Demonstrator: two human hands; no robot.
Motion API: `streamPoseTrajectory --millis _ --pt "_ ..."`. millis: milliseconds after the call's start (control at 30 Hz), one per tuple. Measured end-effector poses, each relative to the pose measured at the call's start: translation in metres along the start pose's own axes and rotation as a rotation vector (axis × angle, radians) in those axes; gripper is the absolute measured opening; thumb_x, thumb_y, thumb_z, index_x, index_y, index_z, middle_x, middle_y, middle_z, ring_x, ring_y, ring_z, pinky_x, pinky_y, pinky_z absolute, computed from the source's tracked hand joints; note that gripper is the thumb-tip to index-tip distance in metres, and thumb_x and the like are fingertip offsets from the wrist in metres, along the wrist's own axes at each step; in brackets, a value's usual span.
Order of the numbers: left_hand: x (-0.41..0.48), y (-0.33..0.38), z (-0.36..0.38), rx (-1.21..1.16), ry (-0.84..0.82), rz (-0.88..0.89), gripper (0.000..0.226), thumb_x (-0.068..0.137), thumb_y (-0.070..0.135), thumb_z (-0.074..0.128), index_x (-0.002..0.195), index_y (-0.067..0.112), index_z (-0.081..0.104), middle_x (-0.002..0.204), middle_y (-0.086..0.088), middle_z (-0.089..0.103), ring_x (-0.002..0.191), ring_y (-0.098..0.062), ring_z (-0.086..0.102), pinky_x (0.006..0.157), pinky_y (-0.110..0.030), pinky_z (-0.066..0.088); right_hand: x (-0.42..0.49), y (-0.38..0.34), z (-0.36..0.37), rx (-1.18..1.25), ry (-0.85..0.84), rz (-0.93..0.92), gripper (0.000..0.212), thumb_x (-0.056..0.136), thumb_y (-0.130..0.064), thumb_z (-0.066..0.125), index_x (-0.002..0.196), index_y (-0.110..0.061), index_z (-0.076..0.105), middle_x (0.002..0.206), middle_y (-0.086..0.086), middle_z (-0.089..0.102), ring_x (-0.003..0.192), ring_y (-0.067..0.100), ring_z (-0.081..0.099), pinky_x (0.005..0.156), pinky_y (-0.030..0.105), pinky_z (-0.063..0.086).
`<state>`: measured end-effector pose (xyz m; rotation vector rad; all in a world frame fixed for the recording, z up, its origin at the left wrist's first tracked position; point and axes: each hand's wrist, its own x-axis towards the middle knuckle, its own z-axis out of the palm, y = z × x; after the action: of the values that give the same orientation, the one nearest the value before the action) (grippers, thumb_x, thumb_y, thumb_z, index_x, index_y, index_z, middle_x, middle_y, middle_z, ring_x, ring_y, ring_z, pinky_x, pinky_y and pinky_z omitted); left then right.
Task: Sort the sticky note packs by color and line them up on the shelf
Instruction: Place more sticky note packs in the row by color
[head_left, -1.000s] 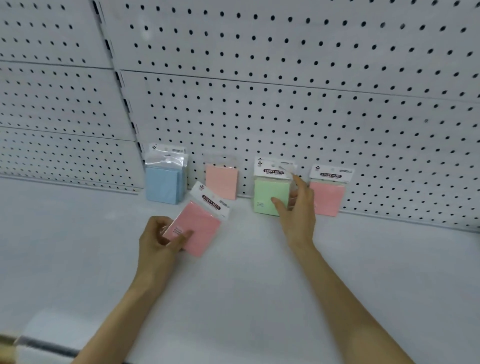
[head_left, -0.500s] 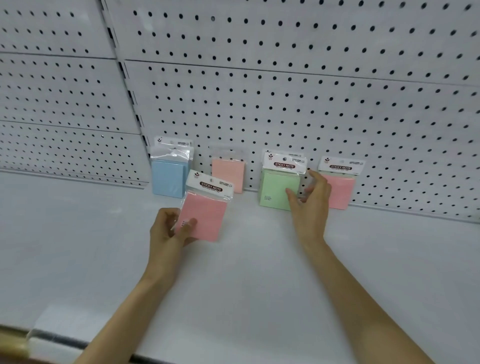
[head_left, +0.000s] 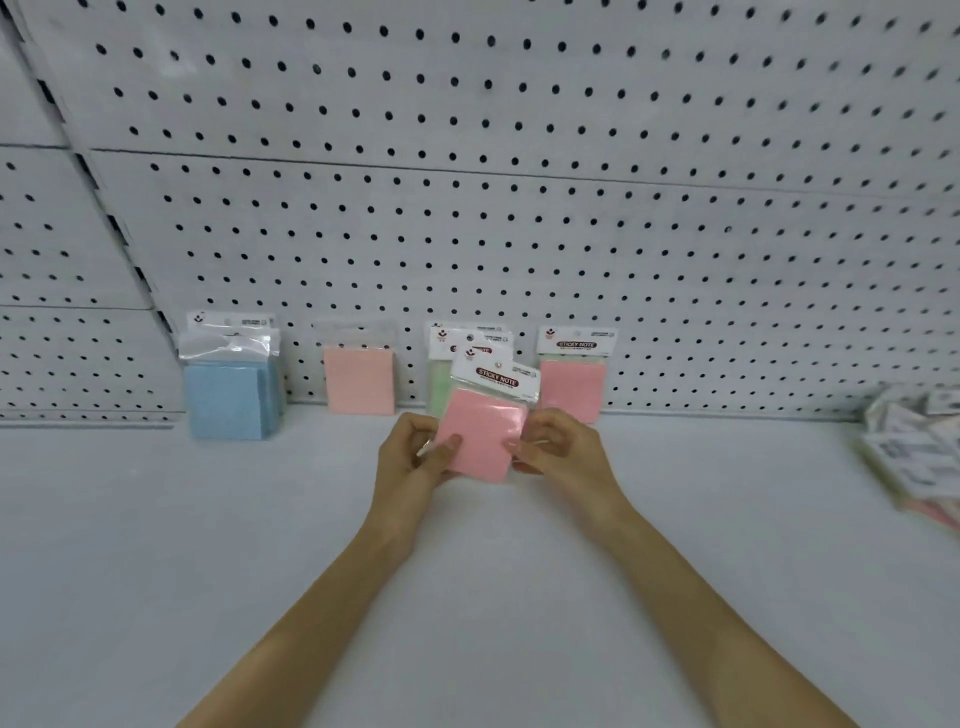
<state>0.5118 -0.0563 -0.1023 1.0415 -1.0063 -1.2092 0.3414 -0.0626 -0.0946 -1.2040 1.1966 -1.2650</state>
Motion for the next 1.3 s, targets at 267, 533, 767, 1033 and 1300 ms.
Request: streamPoseTrajectory --millis 267,533,767,1033,1300 --pt "0.017 -0.012 0.012 0.449 -0.118 0.262 0.009 0.090 0.011 0.061 0.089 0.020 0.062 0.091 0.010 0.066 0.084 0.002 0.062 0.077 -0.015 0.047 0.009 -0.008 -0.049 -0.038 0.112 -0.067 0.020 0.079 0.003 0.068 0.093 -0.010 0.064 0.092 0.008 0.069 0.081 0.018 0.065 0.075 0.033 0.058" --pt "0.036 -0.014 -0.017 1.169 -0.196 0.718 0.040 0.093 0.037 0.041 0.121 0.016 0.062 0.113 -0.006 0.058 0.099 -0.026 0.058 0.080 -0.034 0.051 0.034 -0.002 -0.096 -0.191 0.224 -0.119 0.022 0.079 0.004 0.068 0.090 -0.014 0.065 0.089 -0.003 0.070 0.081 0.020 0.063 0.070 0.034 0.059" --pt "0.038 -0.017 -0.018 1.251 -0.269 0.703 0.043 0.093 0.037 0.041 0.124 0.015 0.061 0.122 -0.011 0.054 0.104 -0.026 0.056 0.084 -0.035 0.049 0.045 0.004 -0.081 -0.376 0.388 -0.213 0.034 0.076 -0.003 0.073 0.088 -0.031 0.057 0.084 -0.010 0.064 0.070 -0.001 0.058 0.069 0.017 0.048" --pt "0.036 -0.013 -0.016 1.347 -0.273 0.664 0.047 0.093 0.041 0.039 0.126 0.014 0.059 0.123 -0.012 0.052 0.108 -0.030 0.053 0.089 -0.040 0.047 0.048 0.012 -0.076 -0.484 0.464 -0.218 0.044 0.071 -0.014 0.079 0.101 -0.023 0.049 0.095 -0.002 0.053 0.069 0.008 0.051 0.067 0.022 0.044" --pt "0.027 -0.004 -0.011 1.559 -0.260 0.622 0.051 0.090 0.047 0.039 0.125 0.015 0.059 0.133 -0.015 0.049 0.113 -0.036 0.050 0.093 -0.043 0.040 0.032 0.002 -0.103 -0.692 0.372 -0.195 0.055 0.078 -0.029 0.074 0.123 -0.018 0.045 0.114 -0.001 0.043 0.093 0.013 0.051 0.083 0.036 0.048"
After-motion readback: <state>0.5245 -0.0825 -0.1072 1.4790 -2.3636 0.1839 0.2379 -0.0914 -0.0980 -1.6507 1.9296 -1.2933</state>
